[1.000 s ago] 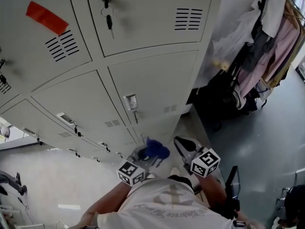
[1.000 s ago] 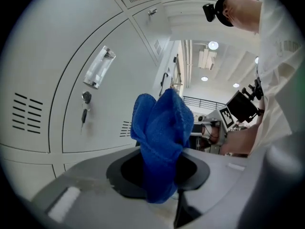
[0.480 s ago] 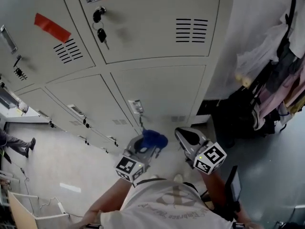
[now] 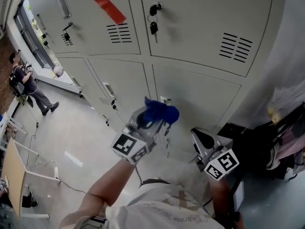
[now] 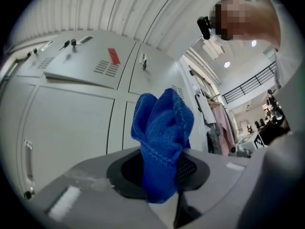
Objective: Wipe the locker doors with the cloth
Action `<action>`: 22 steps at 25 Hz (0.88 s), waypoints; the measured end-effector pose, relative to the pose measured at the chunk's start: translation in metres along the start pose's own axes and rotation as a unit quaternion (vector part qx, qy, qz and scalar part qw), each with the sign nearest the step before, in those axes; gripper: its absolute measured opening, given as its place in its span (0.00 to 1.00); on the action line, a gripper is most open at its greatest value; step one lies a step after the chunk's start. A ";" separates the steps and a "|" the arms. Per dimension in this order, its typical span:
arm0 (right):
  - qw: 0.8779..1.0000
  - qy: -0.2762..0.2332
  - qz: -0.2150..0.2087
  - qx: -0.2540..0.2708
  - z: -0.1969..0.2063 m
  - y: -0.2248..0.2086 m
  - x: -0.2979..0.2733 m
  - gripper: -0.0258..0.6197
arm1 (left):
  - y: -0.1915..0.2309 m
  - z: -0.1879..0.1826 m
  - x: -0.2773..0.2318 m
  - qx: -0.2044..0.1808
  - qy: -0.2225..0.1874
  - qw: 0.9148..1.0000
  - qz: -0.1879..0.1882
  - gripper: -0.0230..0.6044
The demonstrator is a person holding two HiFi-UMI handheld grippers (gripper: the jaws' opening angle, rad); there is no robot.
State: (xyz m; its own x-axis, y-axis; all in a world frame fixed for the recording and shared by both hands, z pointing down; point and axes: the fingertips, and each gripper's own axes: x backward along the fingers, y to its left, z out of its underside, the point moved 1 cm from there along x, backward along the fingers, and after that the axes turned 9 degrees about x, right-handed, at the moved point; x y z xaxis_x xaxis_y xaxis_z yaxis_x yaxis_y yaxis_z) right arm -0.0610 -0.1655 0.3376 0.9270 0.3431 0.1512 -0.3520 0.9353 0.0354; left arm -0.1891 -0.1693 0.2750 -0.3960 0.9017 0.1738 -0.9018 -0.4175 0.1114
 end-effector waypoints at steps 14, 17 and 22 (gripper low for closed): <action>1.000 -0.007 -0.005 0.000 -0.001 -0.007 0.017 0.05 | 0.057 -0.125 -0.024 -0.144 -0.120 0.970 -0.153 0.22; 1.000 -0.011 0.006 -0.012 -0.003 -0.011 0.024 0.05 | 0.058 -0.122 -0.036 -0.178 -0.107 0.962 -0.178 0.22; 0.999 -0.016 0.020 -0.025 -0.007 -0.019 0.032 0.05 | 0.052 -0.119 -0.041 -0.208 -0.103 0.951 -0.203 0.21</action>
State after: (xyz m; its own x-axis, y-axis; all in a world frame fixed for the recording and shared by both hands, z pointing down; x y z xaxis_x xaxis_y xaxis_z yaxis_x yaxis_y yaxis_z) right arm -0.0240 -0.1722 0.3349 0.9076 0.3775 0.1836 -0.3805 0.9246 -0.0200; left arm -0.2404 -0.2144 0.1574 0.0036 0.9197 0.3925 -0.9805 0.0803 -0.1791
